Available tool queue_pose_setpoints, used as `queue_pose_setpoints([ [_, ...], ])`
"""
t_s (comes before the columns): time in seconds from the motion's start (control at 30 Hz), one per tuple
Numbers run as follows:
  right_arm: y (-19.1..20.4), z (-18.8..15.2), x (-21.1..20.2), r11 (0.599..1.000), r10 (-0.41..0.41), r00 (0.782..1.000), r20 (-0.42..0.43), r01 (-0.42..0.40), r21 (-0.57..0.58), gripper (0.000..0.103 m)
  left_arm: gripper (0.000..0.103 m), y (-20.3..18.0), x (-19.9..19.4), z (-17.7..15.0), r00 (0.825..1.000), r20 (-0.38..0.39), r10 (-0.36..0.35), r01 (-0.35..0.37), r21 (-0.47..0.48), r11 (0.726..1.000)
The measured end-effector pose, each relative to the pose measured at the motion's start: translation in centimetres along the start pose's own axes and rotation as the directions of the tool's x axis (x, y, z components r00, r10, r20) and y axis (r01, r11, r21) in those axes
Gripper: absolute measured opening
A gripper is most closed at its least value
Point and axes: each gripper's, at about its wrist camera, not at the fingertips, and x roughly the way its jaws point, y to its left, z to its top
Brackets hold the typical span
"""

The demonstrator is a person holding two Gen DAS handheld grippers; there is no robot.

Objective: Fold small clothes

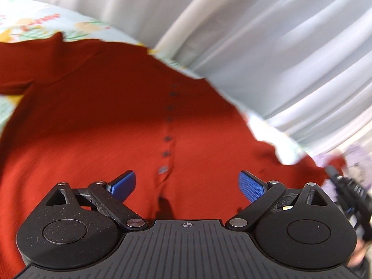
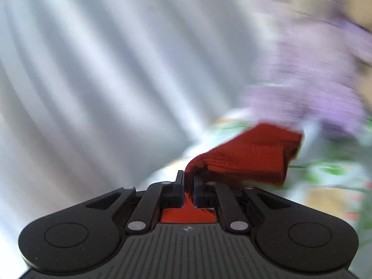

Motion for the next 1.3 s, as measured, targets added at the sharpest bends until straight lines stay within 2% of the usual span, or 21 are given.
queue_pose_setpoints([
  [0.03, 3.0, -0.8, -0.1, 0.992, 0.093, 0.995, -0.035, -0.095, -0.084, 0.007, 0.098, 0.0, 0.6, 0.5, 0.999, -0.007, -0.037, 0.037, -0.006, 0.999],
  [0.1, 7.9, -3.3, 0.0, 0.939, 0.248, 0.955, -0.162, -0.278, -0.201, 0.009, 0.098, 0.6, 1.6, 1.3, 0.996, -0.025, -0.091, 0.090, -0.027, 0.996],
  [0.17, 10.9, -6.2, 0.4, 0.885, 0.322, 0.897, -0.302, -0.399, -0.241, 0.017, 0.095, 1.7, 2.8, 1.7, 0.991, -0.048, -0.126, 0.123, -0.057, 0.991],
  [0.2, 11.7, -7.5, 0.6, 0.877, 0.317, 0.884, -0.344, -0.411, -0.247, 0.019, 0.093, 2.4, 3.4, 1.8, 0.990, -0.058, -0.129, 0.124, -0.076, 0.989],
  [0.23, 11.9, -8.7, 0.7, 0.878, 0.302, 0.879, -0.369, -0.407, -0.252, 0.019, 0.091, 3.0, 4.0, 1.8, 0.990, -0.067, -0.126, 0.119, -0.089, 0.989],
  [0.3, 11.2, -10.0, 1.6, 0.901, 0.260, 0.875, -0.408, -0.372, -0.222, 0.019, 0.081, 4.0, 4.9, 1.9, 0.990, -0.098, -0.105, 0.095, -0.104, 0.990],
  [0.4, 9.5, -11.0, 2.3, 0.939, 0.203, 0.868, -0.453, -0.304, -0.161, 0.019, 0.079, 5.0, 5.1, 1.9, 0.990, -0.130, -0.063, 0.047, -0.122, 0.991],
  [0.57, 7.5, -11.9, 1.8, 0.959, 0.183, 0.857, -0.482, -0.264, -0.105, 0.020, 0.077, 7.5, 5.2, 1.2, 0.983, -0.172, -0.060, 0.029, -0.178, 0.984],
  [0.63, 7.0, -12.0, 2.2, 0.964, 0.182, 0.851, -0.493, -0.254, -0.082, 0.020, 0.076, 7.9, 5.3, 1.0, 0.984, -0.158, -0.077, 0.045, -0.196, 0.980],
  [0.67, 6.6, -12.1, 2.3, 0.966, 0.182, 0.848, -0.498, -0.248, -0.070, 0.020, 0.072, 7.9, 5.4, 1.2, 0.984, -0.161, -0.072, 0.039, -0.202, 0.979],
  [0.7, 6.6, -12.2, 2.5, 0.968, 0.181, 0.844, -0.505, -0.244, -0.061, 0.021, 0.061, 7.9, 5.4, 1.3, 0.984, -0.167, -0.059, 0.023, -0.212, 0.977],
  [0.77, 6.3, -12.4, 2.7, 0.969, 0.186, 0.835, -0.517, -0.242, -0.042, 0.021, 0.051, 8.1, 5.5, 1.4, 0.983, -0.175, -0.062, 0.019, -0.233, 0.972],
  [0.8, 6.2, -12.4, 2.9, 0.969, 0.189, 0.831, -0.523, -0.244, -0.037, 0.021, 0.040, 8.3, 5.8, 1.3, 0.982, -0.180, -0.066, 0.020, -0.247, 0.969],
  [0.83, 6.2, -12.4, 2.9, 0.968, 0.193, 0.829, -0.525, -0.247, -0.035, 0.021, 0.034, 8.6, 6.0, 1.2, 0.981, -0.181, -0.070, 0.020, -0.265, 0.964],
  [0.87, 6.1, -12.6, 3.3, 0.968, 0.195, 0.827, -0.528, -0.250, -0.033, 0.022, 0.020, 8.8, 6.3, 1.1, 0.981, -0.182, -0.068, 0.015, -0.280, 0.960],
  [0.9, 6.2, -12.6, 3.6, 0.968, 0.194, 0.824, -0.532, -0.250, -0.034, 0.022, 0.011, 8.9, 6.5, 1.0, 0.980, -0.186, -0.067, 0.011, -0.284, 0.959],
  [0.93, 6.1, -12.6, 3.8, 0.968, 0.191, 0.823, -0.535, -0.247, -0.034, 0.022, 0.009, 8.9, 6.8, 1.0, 0.980, -0.185, -0.071, 0.017, -0.282, 0.959],
  [1.07, 5.7, -13.0, 4.4, 0.978, 0.143, 0.828, -0.542, -0.203, -0.051, 0.022, 0.007, 7.7, 5.6, 2.8, 0.988, -0.119, -0.095, 0.068, -0.209, 0.975],
  [1.17, 5.3, -12.9, 4.5, 0.982, 0.099, 0.836, -0.540, -0.169, -0.082, 0.022, 0.007, 5.8, 2.2, 6.1, 0.994, 0.023, -0.105, 0.106, -0.078, 0.991],
  [1.23, 4.9, -12.5, 4.4, 0.983, 0.068, 0.847, -0.528, -0.146, -0.108, 0.022, 0.007, 4.9, 0.1, 8.1, 0.990, 0.130, -0.054, 0.050, 0.034, 0.998],
  [1.3, 4.5, -12.3, 4.2, 0.986, 0.036, 0.860, -0.508, -0.113, -0.120, 0.021, 0.007, 4.2, -0.7, 9.3, 0.973, 0.217, 0.084, -0.119, 0.152, 0.981],
])
